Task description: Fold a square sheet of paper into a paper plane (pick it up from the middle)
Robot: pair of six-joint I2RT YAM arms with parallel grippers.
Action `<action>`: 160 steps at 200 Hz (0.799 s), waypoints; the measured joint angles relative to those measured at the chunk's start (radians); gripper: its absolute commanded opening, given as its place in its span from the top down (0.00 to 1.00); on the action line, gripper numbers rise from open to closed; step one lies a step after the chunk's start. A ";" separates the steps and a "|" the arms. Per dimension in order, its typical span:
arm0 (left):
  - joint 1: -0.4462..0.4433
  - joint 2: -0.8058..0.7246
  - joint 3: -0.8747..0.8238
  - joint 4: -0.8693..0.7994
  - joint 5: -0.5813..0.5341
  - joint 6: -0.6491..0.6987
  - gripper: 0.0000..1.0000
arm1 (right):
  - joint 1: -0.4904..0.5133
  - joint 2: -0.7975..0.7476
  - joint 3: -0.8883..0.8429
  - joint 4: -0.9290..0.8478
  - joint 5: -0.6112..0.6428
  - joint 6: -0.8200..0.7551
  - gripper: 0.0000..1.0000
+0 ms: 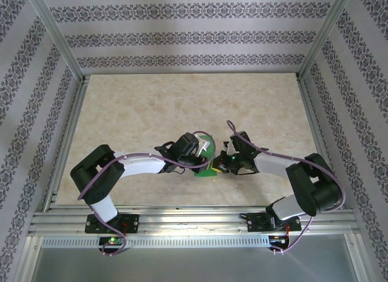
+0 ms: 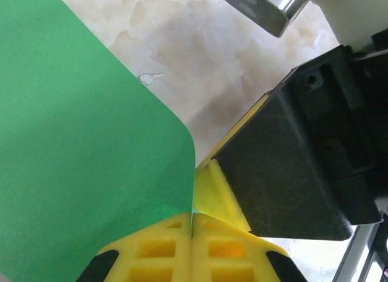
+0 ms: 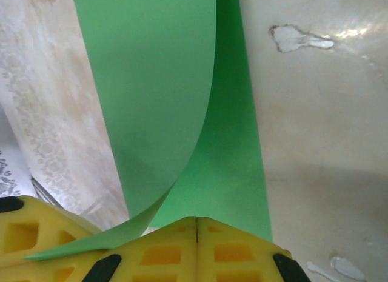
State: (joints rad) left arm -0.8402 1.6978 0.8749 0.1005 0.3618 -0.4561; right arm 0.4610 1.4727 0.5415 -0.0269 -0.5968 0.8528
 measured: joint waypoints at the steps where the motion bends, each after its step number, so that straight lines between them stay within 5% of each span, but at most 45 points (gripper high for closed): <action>1: 0.000 0.001 0.000 0.000 0.001 -0.001 1.00 | 0.000 0.002 0.000 -0.001 0.001 -0.001 1.00; 160: 0.091 0.069 -0.031 0.047 0.045 -0.032 1.00 | 0.002 0.056 0.071 -0.150 0.077 -0.135 1.00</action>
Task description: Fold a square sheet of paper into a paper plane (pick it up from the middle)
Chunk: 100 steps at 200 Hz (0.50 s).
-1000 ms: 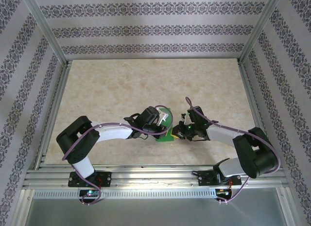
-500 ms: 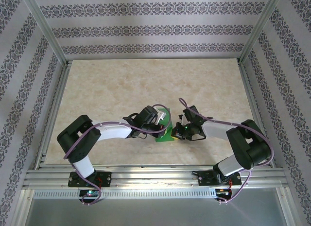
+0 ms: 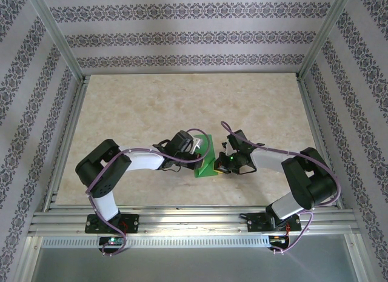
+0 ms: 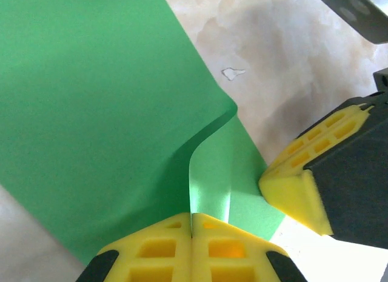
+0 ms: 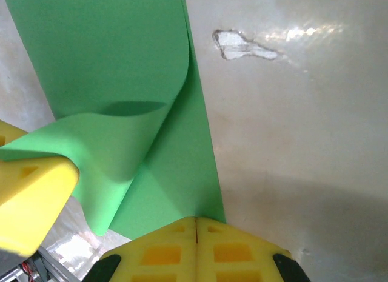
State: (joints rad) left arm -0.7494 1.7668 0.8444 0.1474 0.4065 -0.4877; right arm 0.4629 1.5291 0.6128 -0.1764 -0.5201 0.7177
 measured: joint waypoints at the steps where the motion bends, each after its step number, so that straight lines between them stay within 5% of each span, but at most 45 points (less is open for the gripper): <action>1: 0.000 0.000 0.000 0.000 0.000 0.000 1.00 | 0.000 0.000 0.000 0.000 0.000 0.000 1.00; 100: 0.012 0.002 -0.003 -0.002 -0.034 0.008 1.00 | 0.000 0.002 0.003 -0.005 0.000 0.000 1.00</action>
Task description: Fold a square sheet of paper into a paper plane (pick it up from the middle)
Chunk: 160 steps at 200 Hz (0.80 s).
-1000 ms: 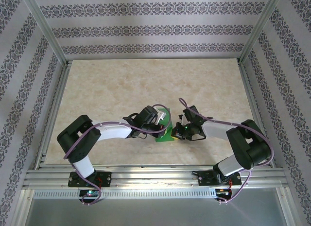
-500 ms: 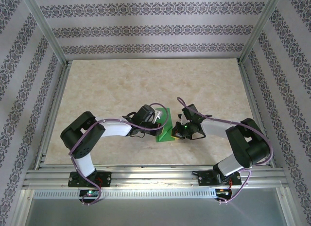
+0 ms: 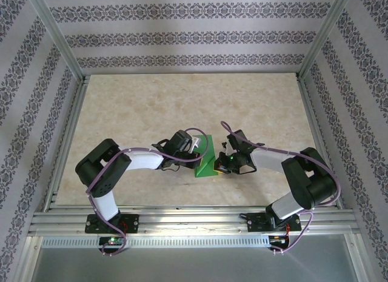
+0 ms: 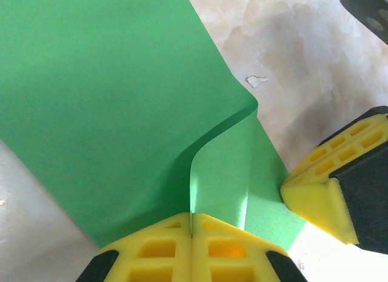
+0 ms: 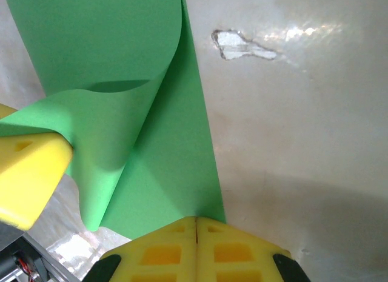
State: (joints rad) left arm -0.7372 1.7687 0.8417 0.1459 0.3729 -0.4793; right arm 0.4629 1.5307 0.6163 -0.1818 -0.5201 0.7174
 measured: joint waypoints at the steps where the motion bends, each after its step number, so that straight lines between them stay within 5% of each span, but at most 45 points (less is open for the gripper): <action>1: 0.000 0.000 0.000 0.000 -0.001 0.000 1.00 | 0.000 0.000 0.000 0.000 0.000 0.000 1.00; 160: 0.000 0.000 0.001 -0.013 -0.064 0.004 1.00 | 0.000 0.002 0.004 -0.006 0.000 0.000 0.99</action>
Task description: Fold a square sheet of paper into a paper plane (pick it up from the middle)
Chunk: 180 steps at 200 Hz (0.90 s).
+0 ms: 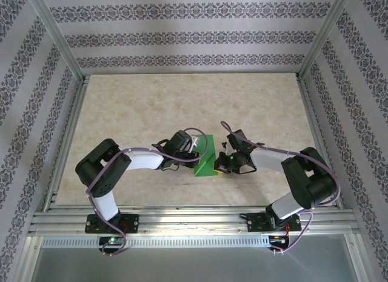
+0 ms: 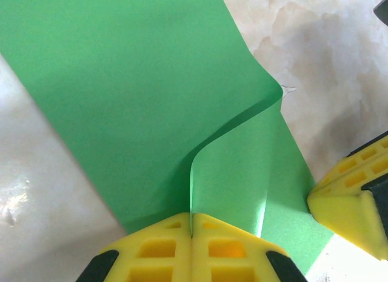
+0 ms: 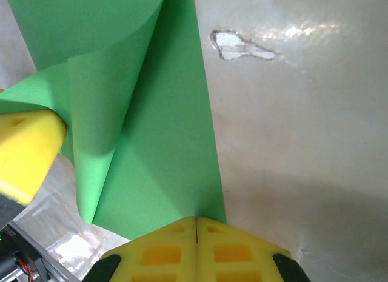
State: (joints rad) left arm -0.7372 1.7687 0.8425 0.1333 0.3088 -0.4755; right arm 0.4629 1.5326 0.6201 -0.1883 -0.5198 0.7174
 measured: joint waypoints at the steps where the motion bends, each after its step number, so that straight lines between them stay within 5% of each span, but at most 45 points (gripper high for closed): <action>1: 0.000 0.000 0.000 0.000 0.000 0.000 1.00 | 0.000 0.000 0.000 0.000 0.000 0.000 0.99; 180: 0.000 0.015 0.014 -0.013 -0.016 0.003 1.00 | 0.000 0.000 0.002 -0.004 0.000 -0.011 1.00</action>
State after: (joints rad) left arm -0.7372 1.7836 0.8566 0.1204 0.2928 -0.4725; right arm 0.4629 1.5330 0.6220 -0.1925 -0.5194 0.7059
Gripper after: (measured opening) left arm 0.038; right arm 0.044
